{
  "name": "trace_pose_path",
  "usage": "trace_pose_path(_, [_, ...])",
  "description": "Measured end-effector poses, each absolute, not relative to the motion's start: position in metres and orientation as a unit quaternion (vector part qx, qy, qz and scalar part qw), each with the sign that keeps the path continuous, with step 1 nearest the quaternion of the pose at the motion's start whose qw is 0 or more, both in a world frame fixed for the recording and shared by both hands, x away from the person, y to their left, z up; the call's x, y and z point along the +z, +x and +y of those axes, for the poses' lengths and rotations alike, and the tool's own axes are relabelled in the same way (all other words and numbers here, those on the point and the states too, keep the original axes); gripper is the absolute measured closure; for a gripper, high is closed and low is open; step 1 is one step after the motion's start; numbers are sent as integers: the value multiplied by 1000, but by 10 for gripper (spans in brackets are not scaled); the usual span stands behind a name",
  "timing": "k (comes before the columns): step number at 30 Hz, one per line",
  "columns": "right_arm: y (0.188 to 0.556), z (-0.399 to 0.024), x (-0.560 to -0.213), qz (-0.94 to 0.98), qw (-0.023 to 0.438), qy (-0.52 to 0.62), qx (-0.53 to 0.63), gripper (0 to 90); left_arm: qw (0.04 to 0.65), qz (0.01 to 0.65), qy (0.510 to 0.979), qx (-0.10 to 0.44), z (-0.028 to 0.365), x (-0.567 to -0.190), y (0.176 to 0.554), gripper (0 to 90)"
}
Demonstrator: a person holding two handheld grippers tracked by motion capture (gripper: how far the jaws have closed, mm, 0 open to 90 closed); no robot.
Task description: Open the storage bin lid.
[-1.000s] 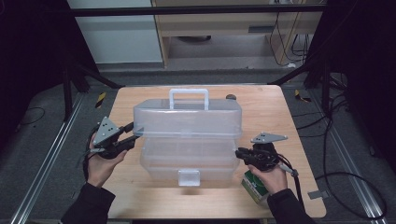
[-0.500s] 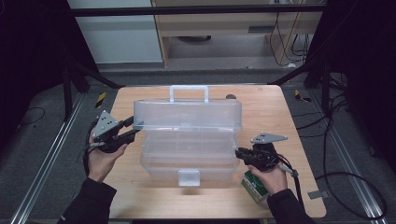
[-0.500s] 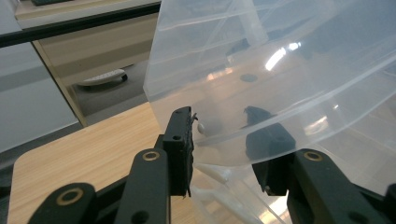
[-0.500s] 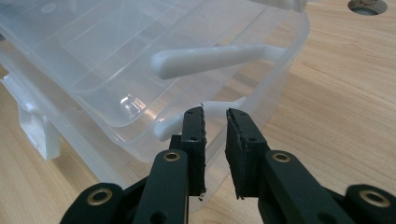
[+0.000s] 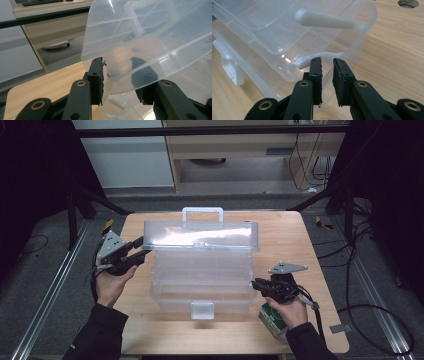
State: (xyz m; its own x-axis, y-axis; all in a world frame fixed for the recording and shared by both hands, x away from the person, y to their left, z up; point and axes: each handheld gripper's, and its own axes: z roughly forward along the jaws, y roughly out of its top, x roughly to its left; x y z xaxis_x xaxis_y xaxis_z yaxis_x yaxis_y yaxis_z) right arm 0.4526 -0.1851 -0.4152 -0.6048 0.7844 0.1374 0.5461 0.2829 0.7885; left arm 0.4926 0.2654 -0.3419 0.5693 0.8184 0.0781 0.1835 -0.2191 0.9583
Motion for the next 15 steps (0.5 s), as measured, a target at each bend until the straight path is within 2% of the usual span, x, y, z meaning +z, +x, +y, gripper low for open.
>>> trace_pose_path(15, [453, -185, -415, 788, 139, 423, 426, 778, 514, 359, 711, 318, 262, -332, 507, 648])
